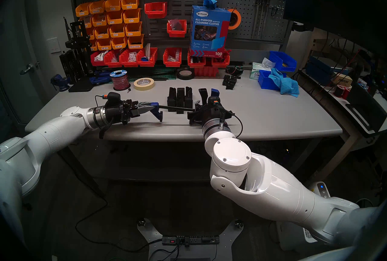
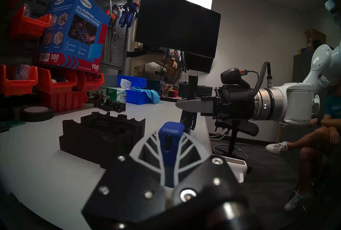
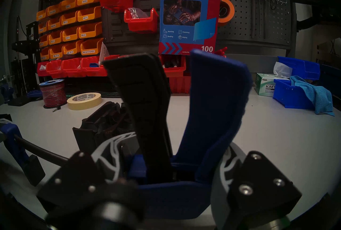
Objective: Clamp the two 3D printed pieces together with the clamp
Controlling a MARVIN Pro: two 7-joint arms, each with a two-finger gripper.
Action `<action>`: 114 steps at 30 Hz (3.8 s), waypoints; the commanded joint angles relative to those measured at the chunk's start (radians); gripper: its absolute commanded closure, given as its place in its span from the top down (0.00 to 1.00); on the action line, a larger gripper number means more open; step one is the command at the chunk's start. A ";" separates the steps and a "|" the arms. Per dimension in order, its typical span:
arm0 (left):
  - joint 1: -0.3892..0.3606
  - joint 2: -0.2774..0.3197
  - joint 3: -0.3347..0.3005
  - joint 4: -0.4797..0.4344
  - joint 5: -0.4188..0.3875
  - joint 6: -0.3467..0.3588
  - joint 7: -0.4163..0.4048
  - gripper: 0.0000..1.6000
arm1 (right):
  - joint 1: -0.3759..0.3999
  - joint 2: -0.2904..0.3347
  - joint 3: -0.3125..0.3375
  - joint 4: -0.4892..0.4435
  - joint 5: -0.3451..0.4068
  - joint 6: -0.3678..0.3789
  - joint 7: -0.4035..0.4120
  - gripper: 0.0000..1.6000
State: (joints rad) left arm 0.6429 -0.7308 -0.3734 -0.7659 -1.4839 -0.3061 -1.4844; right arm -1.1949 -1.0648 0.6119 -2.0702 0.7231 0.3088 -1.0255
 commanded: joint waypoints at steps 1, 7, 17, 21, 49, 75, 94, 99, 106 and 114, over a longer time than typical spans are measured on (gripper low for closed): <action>-0.015 0.009 -0.005 0.003 -0.009 0.001 0.001 0.00 | 0.025 0.017 0.024 -0.019 -0.005 0.003 0.005 0.00; -0.015 0.008 -0.005 0.003 -0.009 0.001 0.001 0.00 | 0.030 0.025 0.027 -0.022 -0.001 0.008 0.008 0.00; -0.015 0.008 -0.004 0.004 -0.010 0.001 0.001 0.00 | 0.032 0.041 0.035 -0.031 0.008 0.014 0.008 0.00; -0.015 0.008 -0.004 0.004 -0.010 0.001 0.001 0.00 | 0.035 0.044 0.036 -0.031 0.012 0.015 0.014 0.00; -0.022 -0.001 0.001 0.014 -0.002 -0.001 0.001 0.00 | 0.037 0.054 0.042 -0.020 0.027 -0.006 0.066 0.00; -0.090 -0.049 0.000 0.105 0.027 -0.005 0.001 0.00 | 0.073 0.061 0.070 0.002 0.036 -0.004 0.114 0.00; -0.125 -0.070 0.004 0.186 0.050 -0.018 0.001 0.00 | 0.103 0.076 0.098 0.024 0.046 0.000 0.160 0.00; -0.137 -0.077 0.006 0.212 0.062 -0.023 0.001 0.00 | 0.104 0.087 0.105 0.024 0.049 0.001 0.167 0.00; -0.153 -0.092 0.007 0.248 0.074 -0.027 0.001 0.00 | 0.104 0.096 0.111 0.024 0.056 0.002 0.169 0.00; -0.161 -0.111 0.007 0.282 0.082 -0.030 0.001 0.00 | 0.115 0.087 0.111 0.043 0.062 -0.004 0.180 0.00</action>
State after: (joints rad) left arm 0.5128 -0.8312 -0.3647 -0.5138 -1.3990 -0.3381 -1.4857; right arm -1.1168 -0.9737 0.6972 -2.0282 0.7926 0.3121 -0.8508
